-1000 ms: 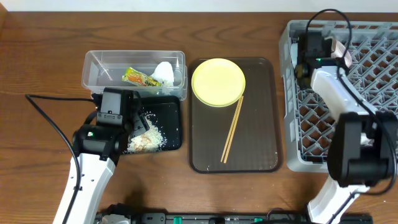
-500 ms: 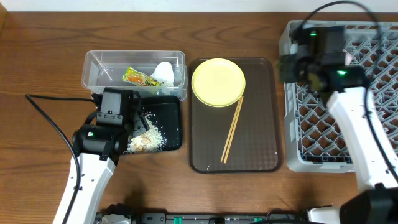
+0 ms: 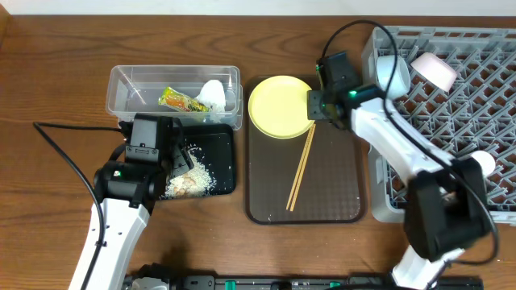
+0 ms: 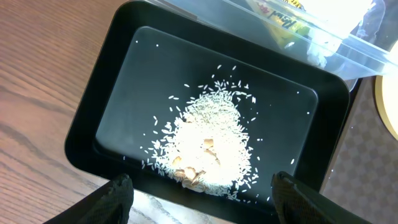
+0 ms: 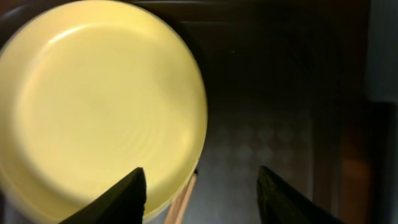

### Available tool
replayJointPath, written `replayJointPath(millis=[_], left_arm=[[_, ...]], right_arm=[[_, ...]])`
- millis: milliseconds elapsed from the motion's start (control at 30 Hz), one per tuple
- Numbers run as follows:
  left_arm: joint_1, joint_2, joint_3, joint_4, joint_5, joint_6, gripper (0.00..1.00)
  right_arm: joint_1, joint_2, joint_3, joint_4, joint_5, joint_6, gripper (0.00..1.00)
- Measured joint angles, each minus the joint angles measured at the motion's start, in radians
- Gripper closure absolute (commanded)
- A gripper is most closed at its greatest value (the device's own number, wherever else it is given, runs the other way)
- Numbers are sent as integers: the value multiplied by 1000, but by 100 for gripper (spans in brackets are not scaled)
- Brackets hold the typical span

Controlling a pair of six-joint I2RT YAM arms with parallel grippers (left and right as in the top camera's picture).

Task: Sort waste into correct bins and load items into the dishwasher rack
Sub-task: 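Reach the right gripper to the yellow plate edge and grasp it, then lift the yellow plate and stand it upright in the rack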

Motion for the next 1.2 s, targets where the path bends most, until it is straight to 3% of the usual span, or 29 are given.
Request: replayJointPath(millis=[233,433,467,800,1200], left_arm=[[0,0,0,0,0,0,26],[0,0,0,0,0,0,26],[0,0,0,0,0,0,26],[0,0,0,0,0,0,26],[0,0,0,0,0,0,26]], right_arm=[[0,133,-2,101,36,137,60],[0,185,-5,166,17,176,97],[0,185,-5,170,13,180,99],[-6,134,-4,155,14,120,99],[-179,-378,-3,-14,242,-165,99]])
